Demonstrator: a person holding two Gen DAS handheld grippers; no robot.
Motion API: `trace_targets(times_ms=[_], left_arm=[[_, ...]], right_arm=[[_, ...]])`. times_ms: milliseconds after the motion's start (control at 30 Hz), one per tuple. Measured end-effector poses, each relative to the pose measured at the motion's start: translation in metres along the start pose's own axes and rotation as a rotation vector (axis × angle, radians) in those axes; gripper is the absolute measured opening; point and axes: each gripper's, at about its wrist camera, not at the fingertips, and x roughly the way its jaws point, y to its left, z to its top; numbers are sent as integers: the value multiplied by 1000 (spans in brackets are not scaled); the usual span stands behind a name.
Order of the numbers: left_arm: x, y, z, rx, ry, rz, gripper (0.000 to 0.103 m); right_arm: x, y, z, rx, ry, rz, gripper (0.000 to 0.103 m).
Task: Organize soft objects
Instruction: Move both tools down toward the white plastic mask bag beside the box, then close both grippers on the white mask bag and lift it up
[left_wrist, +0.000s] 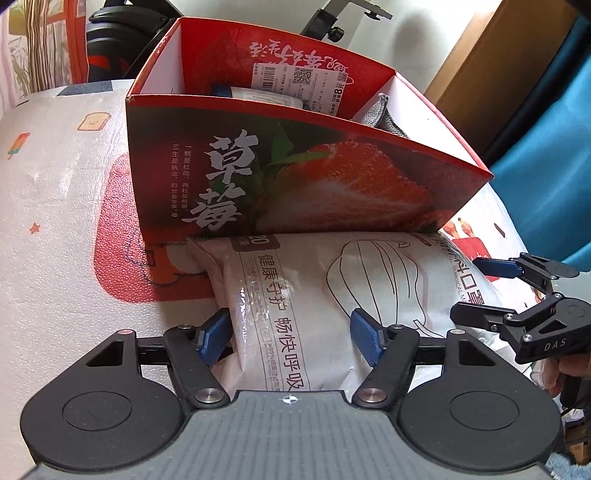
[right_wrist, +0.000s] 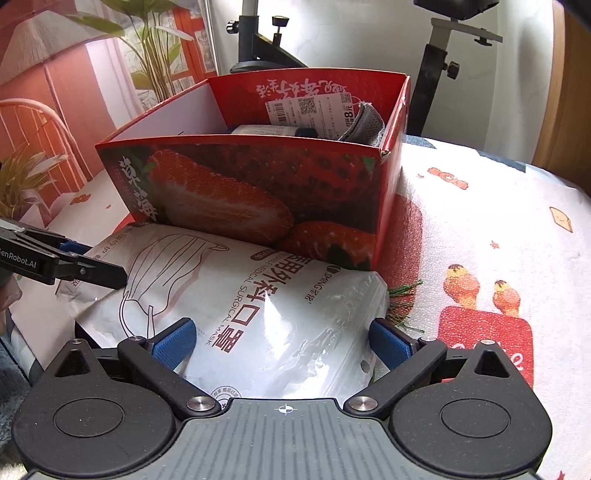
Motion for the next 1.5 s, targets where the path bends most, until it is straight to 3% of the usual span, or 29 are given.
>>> trace_targets(times_ms=[300, 400, 467, 867, 1100, 1233, 1500], left_arm=[[0, -4, -3, 28, -8, 18, 71], [0, -5, -5, 26, -7, 14, 71], [0, -5, -5, 27, -1, 11, 71], [-5, 5, -7, 7, 34, -54, 69], [-10, 30, -8, -156, 43, -148, 69], [-22, 25, -8, -141, 18, -95, 69], [-60, 27, 4, -103, -103, -73, 69]], right_arm=[[-6, -19, 8, 108, 10, 85, 83], [-7, -25, 10, 146, 13, 107, 72], [-9, -21, 9, 93, 16, 84, 62], [-25, 15, -1, -214, -70, 17, 54], [-35, 28, -7, -340, -109, -5, 52], [-47, 40, -8, -408, -157, 3, 46], [-70, 57, 12, -475, -256, 11, 43]])
